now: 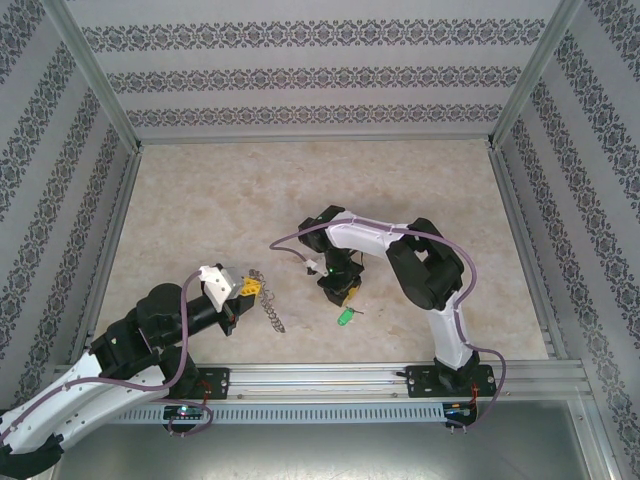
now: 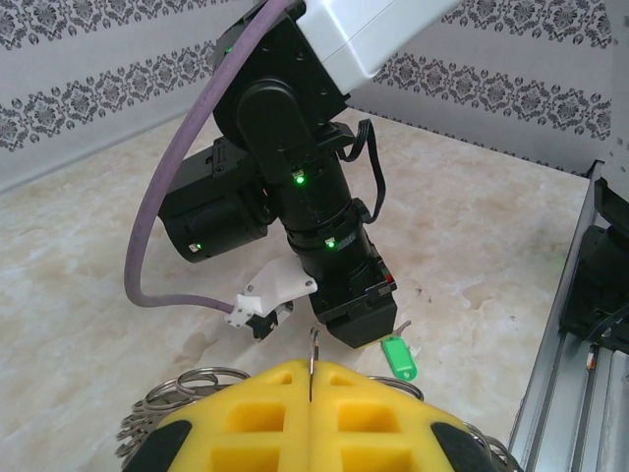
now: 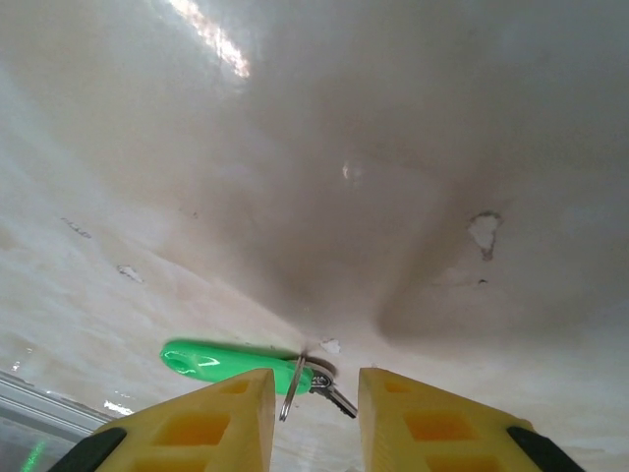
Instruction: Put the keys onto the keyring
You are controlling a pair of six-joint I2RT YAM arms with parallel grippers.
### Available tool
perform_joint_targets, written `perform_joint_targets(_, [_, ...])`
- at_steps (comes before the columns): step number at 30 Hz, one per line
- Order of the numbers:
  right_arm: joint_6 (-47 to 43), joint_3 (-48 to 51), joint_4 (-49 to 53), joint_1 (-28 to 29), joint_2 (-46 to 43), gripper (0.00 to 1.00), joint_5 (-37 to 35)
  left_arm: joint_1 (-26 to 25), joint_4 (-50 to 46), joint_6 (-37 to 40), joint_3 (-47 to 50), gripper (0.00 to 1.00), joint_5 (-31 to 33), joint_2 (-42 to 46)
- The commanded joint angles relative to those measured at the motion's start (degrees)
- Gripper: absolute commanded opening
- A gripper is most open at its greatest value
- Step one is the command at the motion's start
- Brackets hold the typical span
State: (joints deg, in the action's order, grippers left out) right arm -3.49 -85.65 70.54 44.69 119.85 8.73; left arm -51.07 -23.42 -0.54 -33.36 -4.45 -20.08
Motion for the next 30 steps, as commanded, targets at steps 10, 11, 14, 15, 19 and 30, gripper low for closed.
perform_joint_targets(10, [-1.6,1.5,1.3,0.4,1.6,0.27,-1.3,-1.0,1.6,-0.5,-1.7,0.0,0.1,0.9])
perform_joint_targets(11, [-1.6,1.7,1.3,0.4,1.5,0.27,-1.3,-1.0,1.6,-0.5,-1.8,0.0,0.0,0.9])
perform_joint_targets(14, [-1.7,2.1,1.2,0.4,1.3,0.26,-1.4,-1.0,1.7,-0.4,-1.7,0.0,0.1,0.9])
perform_joint_targets(15, [-1.7,2.2,1.3,0.4,1.2,0.27,-1.3,-1.0,1.7,-0.4,-1.7,0.0,0.2,0.9])
perform_joint_targets(19, [-1.6,2.4,1.0,0.4,0.9,0.24,-1.0,-1.1,1.5,-0.4,-1.8,0.0,0.3,0.9])
perform_joint_targets(30, [-0.7,2.7,0.0,0.3,-1.4,0.0,-0.1,-1.9,0.9,-0.1,-2.1,0.0,1.6,1.1])
